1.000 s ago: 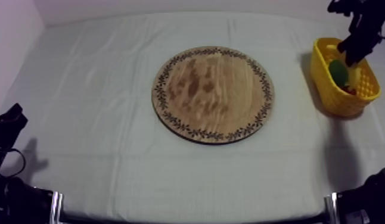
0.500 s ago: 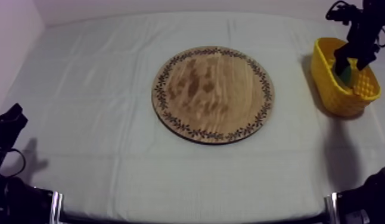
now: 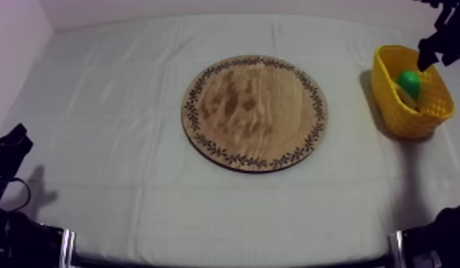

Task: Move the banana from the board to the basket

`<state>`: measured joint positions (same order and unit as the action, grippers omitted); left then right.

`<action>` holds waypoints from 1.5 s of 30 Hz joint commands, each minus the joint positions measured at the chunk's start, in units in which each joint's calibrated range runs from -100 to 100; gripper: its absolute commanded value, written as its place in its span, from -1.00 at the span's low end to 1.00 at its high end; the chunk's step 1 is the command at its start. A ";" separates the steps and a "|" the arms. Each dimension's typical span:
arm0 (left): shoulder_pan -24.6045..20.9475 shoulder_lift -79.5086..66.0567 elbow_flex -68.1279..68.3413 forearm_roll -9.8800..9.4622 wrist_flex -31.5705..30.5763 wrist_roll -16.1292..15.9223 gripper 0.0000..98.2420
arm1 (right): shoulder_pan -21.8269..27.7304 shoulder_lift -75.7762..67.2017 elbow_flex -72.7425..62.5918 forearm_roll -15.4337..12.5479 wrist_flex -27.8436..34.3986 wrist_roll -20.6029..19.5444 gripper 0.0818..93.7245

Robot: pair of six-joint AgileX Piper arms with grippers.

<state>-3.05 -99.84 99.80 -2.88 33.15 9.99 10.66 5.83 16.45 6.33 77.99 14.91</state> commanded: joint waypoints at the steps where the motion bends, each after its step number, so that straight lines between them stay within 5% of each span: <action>1: -0.02 0.02 -0.02 0.02 -0.01 0.00 -1.00 | -0.29 -5.89 1.42 -0.35 -1.26 -0.02 0.09; 8: -0.02 0.02 -0.02 0.02 -0.01 0.00 -1.00 | 0.05 -19.25 9.78 -1.01 -7.25 -2.79 -0.33; 15: -0.02 0.02 -0.02 0.02 -0.01 0.00 -1.00 | 2.34 -31.44 21.25 -2.69 -14.41 -0.94 -0.84; 25: -0.02 0.02 -0.02 0.02 -0.01 0.00 -1.00 | 2.95 -46.79 36.87 -4.36 -25.75 0.96 -0.99; 31: -0.02 0.02 -0.02 0.02 -0.01 0.00 -1.00 | 2.25 -58.60 46.23 -9.64 -30.29 1.45 -0.99; 40: -0.02 0.02 -0.02 0.02 -0.01 0.00 -1.00 | 3.30 -76.36 63.17 -23.82 -37.40 10.33 -0.99; 45: -0.02 0.02 -0.02 0.02 -0.01 0.00 -1.00 | 2.75 -85.82 73.46 -29.11 -44.08 11.12 -0.99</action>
<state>-3.05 -99.84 99.80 -2.88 33.15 9.99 13.50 -74.84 84.52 -20.47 35.63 25.72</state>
